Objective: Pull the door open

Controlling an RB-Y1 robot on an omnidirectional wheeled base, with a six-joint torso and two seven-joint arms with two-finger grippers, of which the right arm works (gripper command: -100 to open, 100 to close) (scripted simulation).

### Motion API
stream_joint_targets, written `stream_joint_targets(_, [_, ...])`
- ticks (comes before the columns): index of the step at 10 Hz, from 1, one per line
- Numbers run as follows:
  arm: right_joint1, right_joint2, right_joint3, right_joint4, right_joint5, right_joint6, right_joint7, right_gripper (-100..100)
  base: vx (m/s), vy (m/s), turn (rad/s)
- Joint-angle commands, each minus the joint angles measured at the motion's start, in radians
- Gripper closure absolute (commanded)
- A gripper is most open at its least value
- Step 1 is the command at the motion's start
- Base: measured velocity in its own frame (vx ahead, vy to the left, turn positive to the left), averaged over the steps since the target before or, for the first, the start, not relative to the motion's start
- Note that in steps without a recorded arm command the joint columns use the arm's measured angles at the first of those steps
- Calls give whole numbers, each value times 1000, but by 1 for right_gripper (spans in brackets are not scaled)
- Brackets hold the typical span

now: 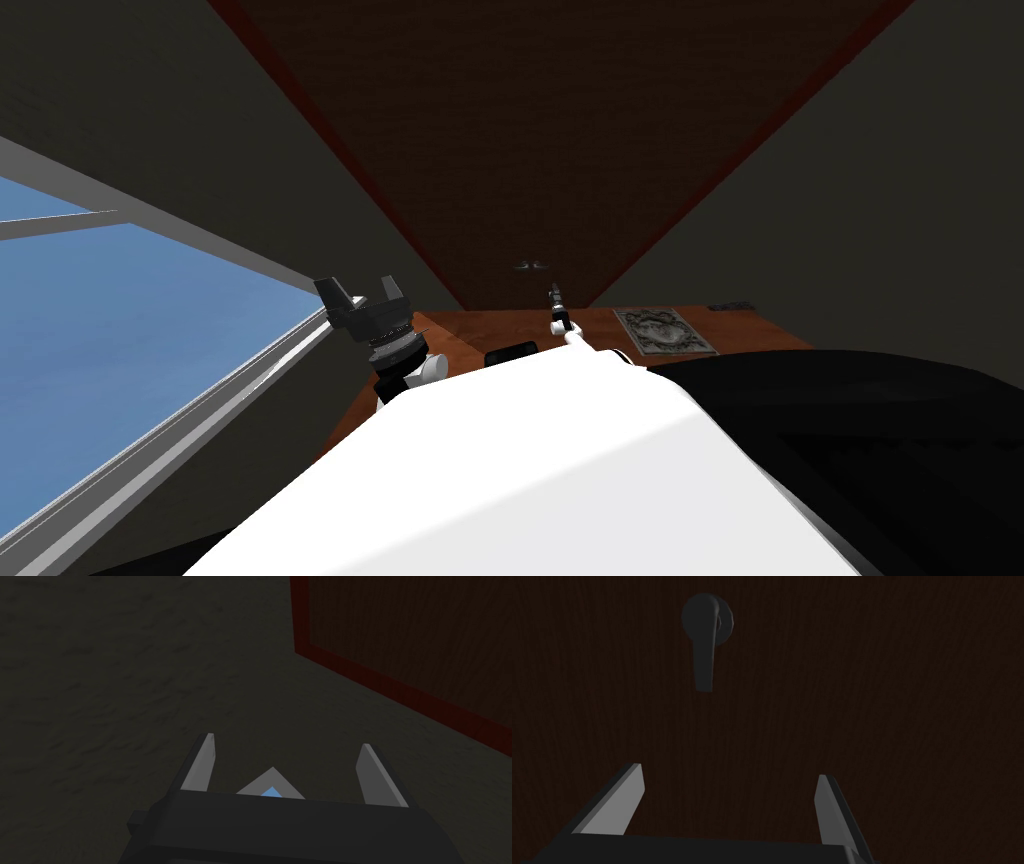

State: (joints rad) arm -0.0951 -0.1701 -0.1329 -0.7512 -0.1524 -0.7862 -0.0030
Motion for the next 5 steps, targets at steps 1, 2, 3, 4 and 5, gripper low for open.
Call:
stream_joint_targets(1, [-15, -1, -4, 36, -4, -9, -3, -100, 90, -32, 31])
stream_joint_targets(2, [-24, -2, -6, 57, -7, -15, -5, -100, 85, -33, 37])
stream_joint_targets(3, [-33, -3, -8, 78, -10, -20, -7, -100, 89, -14, 47])
stream_joint_targets(4, [-41, -5, -10, 99, -12, -25, -9, -100, 81, -9, 31])
stream_joint_targets(5, [-49, -6, -12, 117, -14, -30, -11, -100, 78, -13, 28])
